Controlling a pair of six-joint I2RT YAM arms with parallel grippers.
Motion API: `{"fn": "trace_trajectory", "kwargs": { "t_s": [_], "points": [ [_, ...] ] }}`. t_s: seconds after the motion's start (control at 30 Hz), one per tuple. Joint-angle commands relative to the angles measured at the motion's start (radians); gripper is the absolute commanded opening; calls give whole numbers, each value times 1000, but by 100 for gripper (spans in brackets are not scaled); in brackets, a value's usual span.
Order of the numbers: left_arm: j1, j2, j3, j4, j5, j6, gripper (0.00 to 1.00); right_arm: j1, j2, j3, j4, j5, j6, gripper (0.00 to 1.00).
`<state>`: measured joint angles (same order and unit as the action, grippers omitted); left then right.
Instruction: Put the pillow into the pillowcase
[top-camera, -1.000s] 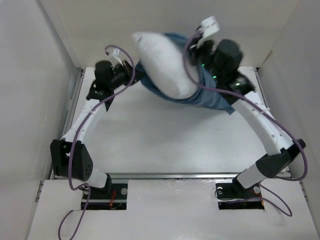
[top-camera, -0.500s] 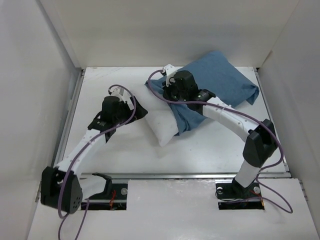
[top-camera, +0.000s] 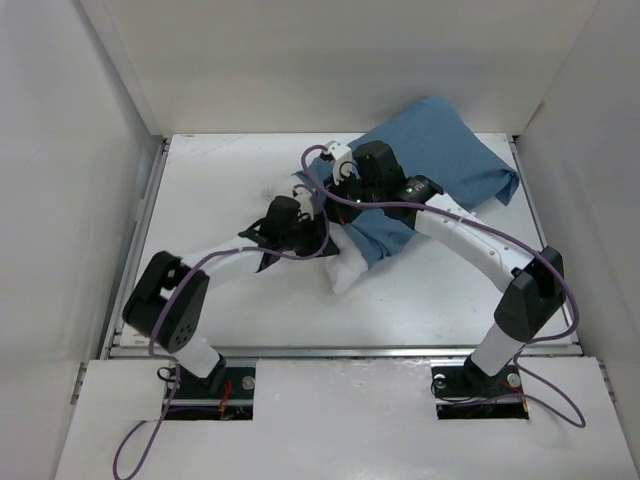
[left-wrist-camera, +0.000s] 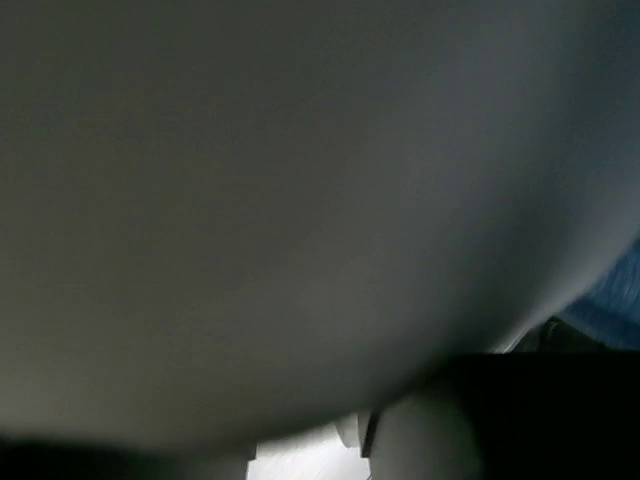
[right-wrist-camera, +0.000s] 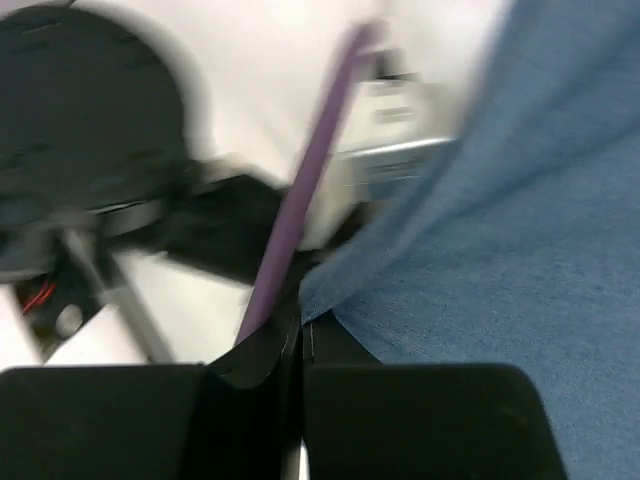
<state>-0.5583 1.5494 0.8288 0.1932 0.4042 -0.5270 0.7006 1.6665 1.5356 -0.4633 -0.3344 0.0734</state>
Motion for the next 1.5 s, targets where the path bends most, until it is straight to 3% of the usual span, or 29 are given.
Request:
{"fn": "trace_trajectory", "kwargs": {
  "t_s": [0.0,0.13,0.23,0.3,0.4,0.43,0.47,0.5,0.67,0.73,0.87,0.93,1.0,1.2,1.27,1.33,1.47],
  "points": [
    [-20,84,162,267,48,-34,28,51,-22,101,-159,-412,-9,0],
    [-20,142,224,405,80,-96,28,60,-10,150,-169,-560,-9,0],
    [-20,143,239,468,70,-114,28,60,51,208,-235,-548,-20,0],
    [-20,143,225,547,91,-157,28,48,94,218,-258,-488,-20,9],
    [-20,162,202,614,137,-183,30,4,118,182,-258,-379,5,32],
    [-11,175,202,605,137,-183,30,4,128,170,-271,-353,17,34],
    [-11,175,202,604,146,-183,30,-12,112,160,-271,-297,17,39],
    [-11,185,202,604,147,-192,30,-12,92,135,-271,-258,17,49],
    [-2,206,174,638,194,-211,30,-12,-205,-11,-131,-11,95,69],
    [-2,215,164,650,203,-222,30,-12,-298,-104,-107,215,144,86],
    [8,193,145,660,203,-222,30,-32,-532,-264,-126,601,319,97],
    [8,193,145,647,203,-211,31,-45,-592,-308,-169,700,400,98],
    [8,193,154,635,203,-211,31,-59,-657,-379,-198,701,443,93],
    [8,204,174,635,222,-211,31,-59,-657,-579,-155,586,474,75],
    [8,204,184,624,231,-211,31,-59,-616,-626,-68,586,459,73],
    [8,204,184,624,240,-211,31,-49,-582,-683,10,624,448,64],
    [8,204,184,624,240,-211,31,-49,-475,-715,184,781,430,63]
  ]
}}
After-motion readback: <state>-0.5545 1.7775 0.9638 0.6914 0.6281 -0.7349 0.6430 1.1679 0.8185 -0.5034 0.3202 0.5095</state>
